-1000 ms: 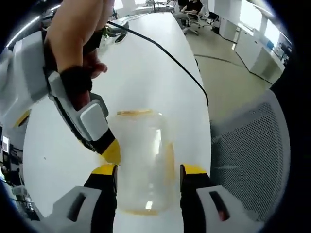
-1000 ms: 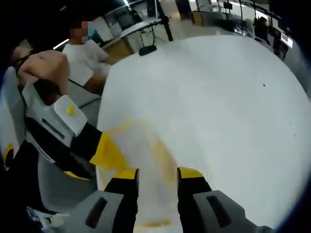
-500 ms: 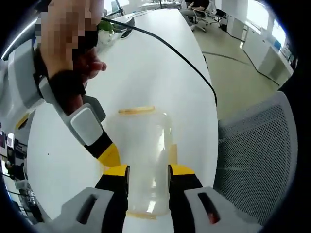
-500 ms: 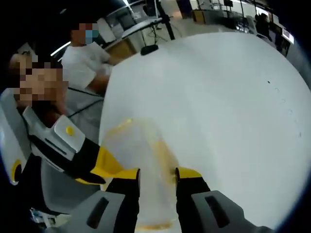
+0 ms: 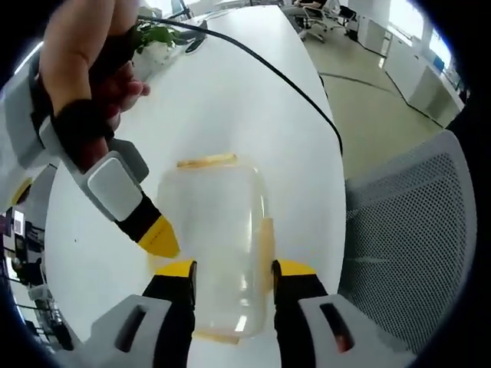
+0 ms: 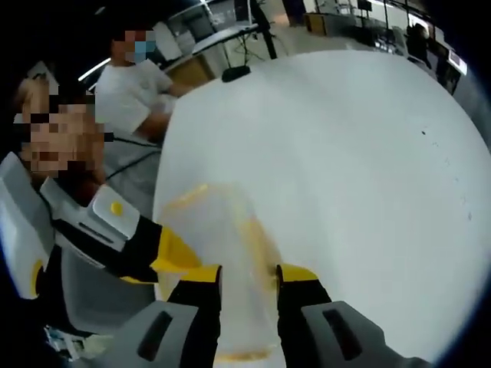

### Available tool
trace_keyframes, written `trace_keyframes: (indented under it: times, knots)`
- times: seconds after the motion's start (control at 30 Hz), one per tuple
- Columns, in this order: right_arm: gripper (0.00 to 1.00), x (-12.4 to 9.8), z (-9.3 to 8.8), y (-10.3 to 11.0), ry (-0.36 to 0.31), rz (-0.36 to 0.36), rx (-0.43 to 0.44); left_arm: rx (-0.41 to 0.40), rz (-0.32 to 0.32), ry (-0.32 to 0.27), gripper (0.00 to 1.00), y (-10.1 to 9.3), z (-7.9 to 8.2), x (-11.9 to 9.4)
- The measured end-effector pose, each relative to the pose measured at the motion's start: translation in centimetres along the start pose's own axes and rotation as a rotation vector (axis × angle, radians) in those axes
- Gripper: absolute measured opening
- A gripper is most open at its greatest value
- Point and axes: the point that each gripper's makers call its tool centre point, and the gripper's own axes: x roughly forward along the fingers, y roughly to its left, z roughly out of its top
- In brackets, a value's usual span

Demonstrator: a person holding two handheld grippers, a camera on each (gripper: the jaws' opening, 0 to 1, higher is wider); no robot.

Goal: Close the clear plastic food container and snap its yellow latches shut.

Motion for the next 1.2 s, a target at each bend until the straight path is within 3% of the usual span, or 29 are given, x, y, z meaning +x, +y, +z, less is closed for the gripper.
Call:
trace_keyframes:
  times: [0.1, 0.2, 0.57, 1.2]
  knots:
    - [0.25, -0.2, -0.2, -0.3, 0.000, -0.004, 0.002, -0.005, -0.028, -0.010, 0.38, 0.1, 0.1, -0.1]
    - [0.24, -0.6, -0.5, -0.8, 0.005, -0.014, 0.023, 0.039, -0.056, -0.031, 0.38, 0.5, 0.0, 0.0]
    - [0.24, -0.6, -0.8, -0.8, 0.019, -0.013, 0.049, 0.077, -0.085, -0.032, 0.36, 0.4, -0.1, 0.0]
    - [0.20, -0.6, -0.9, -0.8, -0.013, 0.009, 0.076, 0.064, -0.039, -0.015, 0.34, 0.3, -0.1, 0.2]
